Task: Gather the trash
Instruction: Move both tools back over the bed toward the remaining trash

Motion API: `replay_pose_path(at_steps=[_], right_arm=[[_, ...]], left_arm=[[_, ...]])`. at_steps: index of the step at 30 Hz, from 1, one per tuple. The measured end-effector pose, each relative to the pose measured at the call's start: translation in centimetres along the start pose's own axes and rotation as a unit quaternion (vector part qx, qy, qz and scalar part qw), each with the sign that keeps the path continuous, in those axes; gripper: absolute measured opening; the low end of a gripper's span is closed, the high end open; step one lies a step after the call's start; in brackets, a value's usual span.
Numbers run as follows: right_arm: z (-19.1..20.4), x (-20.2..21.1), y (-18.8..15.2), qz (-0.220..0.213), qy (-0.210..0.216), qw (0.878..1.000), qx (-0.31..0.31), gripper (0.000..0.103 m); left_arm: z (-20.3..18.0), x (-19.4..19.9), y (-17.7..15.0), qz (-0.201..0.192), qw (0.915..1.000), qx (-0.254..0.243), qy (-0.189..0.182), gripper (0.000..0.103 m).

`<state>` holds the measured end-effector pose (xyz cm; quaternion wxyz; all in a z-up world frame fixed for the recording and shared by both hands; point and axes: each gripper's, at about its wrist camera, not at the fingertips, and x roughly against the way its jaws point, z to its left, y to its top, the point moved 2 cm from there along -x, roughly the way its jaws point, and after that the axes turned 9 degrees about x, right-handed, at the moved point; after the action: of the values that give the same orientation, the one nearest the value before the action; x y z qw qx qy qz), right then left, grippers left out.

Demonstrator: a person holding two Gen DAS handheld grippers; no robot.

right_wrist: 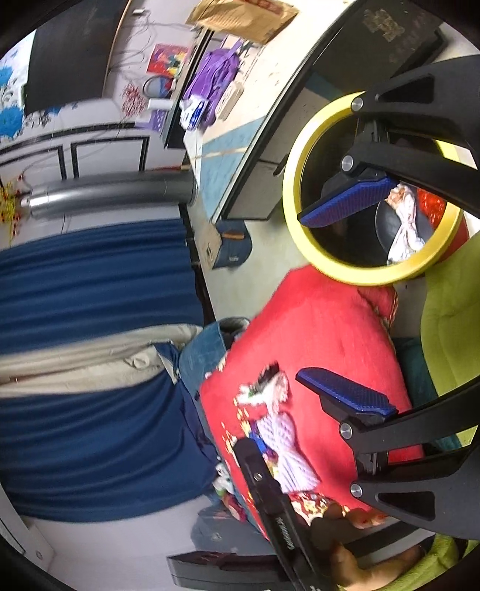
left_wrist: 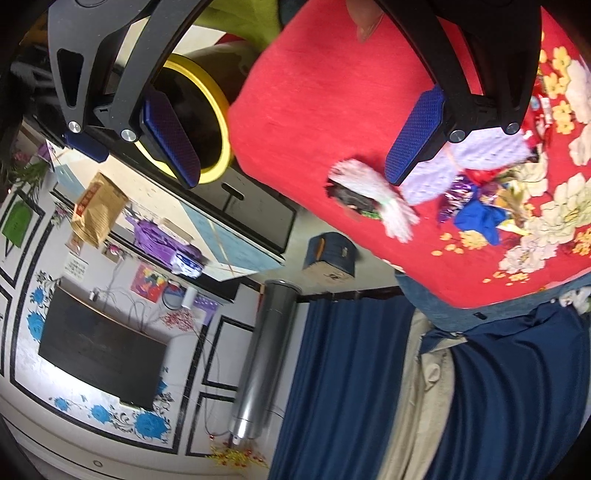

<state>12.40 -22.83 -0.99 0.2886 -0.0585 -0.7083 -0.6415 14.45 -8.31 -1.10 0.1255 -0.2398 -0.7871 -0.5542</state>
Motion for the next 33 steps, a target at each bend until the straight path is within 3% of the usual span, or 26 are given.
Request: replay_pose_path(at_steps=[16,33], right_arm=[[8.4,-4.2,2.7,0.017,0.080,0.996,0.045,0.076],[14.4,-10.8,4.0,0.048,0.125,0.990,0.049,0.076]], left_arm=[[6.7,2.5,2.6,-0.041,0.9965,0.050,0.054,0.092],[17.1,6.0,5.1,-0.065,0.9836,0.124,0.114,0.092]])
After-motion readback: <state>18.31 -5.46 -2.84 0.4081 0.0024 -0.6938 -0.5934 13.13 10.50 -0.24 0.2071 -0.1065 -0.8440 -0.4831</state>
